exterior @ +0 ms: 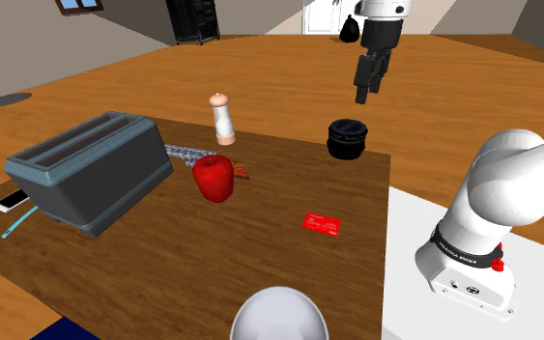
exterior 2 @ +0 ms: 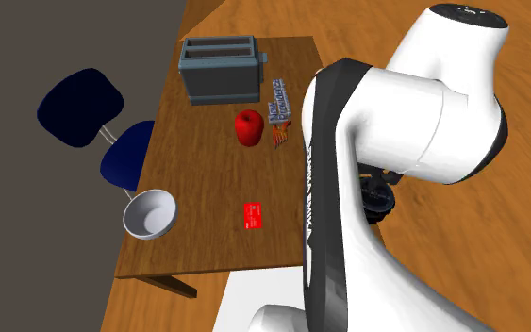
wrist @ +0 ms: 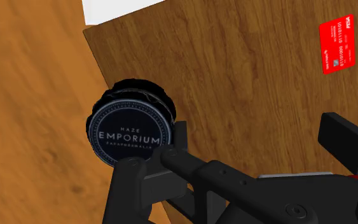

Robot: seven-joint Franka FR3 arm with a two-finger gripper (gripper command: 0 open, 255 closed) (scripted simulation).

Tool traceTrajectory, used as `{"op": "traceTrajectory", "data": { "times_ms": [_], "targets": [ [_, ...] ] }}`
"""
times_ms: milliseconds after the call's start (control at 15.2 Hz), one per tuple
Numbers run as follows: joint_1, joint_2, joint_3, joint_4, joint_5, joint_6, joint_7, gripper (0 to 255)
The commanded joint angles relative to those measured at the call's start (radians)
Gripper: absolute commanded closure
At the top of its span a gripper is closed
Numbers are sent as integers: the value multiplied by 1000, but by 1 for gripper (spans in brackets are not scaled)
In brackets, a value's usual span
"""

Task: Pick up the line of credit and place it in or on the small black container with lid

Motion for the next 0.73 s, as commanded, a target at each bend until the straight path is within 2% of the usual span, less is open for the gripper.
{"op": "traceTrajectory", "data": {
  "times_ms": [0,660],
  "targets": [
    [0,0,0,0,0,0,0,0],
    [100,267,179,-7,69,26,109,0]
  ]
}}
